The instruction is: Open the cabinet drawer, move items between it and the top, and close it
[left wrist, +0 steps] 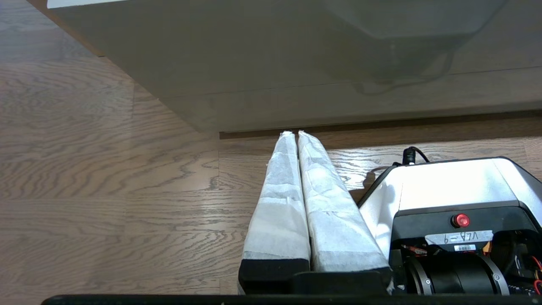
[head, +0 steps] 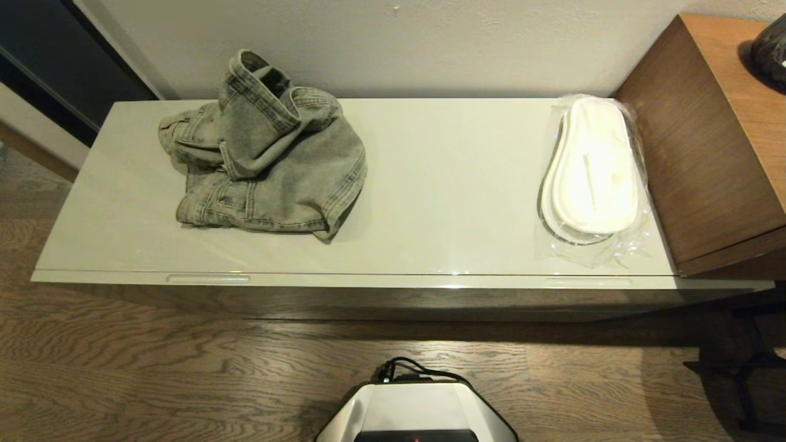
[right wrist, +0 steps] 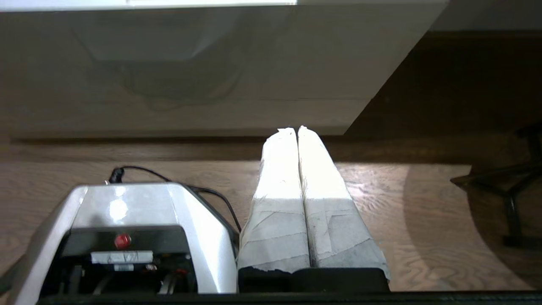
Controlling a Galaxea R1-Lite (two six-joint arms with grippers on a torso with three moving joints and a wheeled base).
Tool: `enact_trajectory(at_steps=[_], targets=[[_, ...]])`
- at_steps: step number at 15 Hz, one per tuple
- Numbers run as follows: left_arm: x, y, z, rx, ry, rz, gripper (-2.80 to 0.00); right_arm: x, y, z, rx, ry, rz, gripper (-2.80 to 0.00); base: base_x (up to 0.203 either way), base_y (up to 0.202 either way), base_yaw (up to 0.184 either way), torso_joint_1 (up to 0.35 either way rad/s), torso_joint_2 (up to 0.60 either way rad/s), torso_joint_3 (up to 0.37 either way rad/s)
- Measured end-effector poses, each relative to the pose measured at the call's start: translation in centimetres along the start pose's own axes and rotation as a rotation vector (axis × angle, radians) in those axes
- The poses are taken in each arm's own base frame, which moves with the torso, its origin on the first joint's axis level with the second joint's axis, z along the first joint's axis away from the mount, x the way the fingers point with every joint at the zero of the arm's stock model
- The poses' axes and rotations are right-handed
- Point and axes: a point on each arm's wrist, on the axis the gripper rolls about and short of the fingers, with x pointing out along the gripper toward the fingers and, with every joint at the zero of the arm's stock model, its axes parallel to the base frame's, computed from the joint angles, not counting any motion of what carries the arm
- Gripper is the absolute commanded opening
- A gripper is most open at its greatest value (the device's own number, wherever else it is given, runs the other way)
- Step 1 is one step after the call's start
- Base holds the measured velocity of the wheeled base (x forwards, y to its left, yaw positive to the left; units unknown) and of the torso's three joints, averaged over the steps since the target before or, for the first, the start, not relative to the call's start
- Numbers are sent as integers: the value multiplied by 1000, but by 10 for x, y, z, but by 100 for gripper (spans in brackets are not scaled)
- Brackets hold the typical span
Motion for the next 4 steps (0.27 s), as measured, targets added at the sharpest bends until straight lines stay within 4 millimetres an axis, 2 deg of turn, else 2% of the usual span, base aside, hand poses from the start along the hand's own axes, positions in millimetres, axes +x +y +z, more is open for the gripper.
enact_trajectory(at_steps=[4], targets=[[0,0,0,7,-2,0,-280,0,0,0,6,-3,1,-280,0,0,0,0,0,0]])
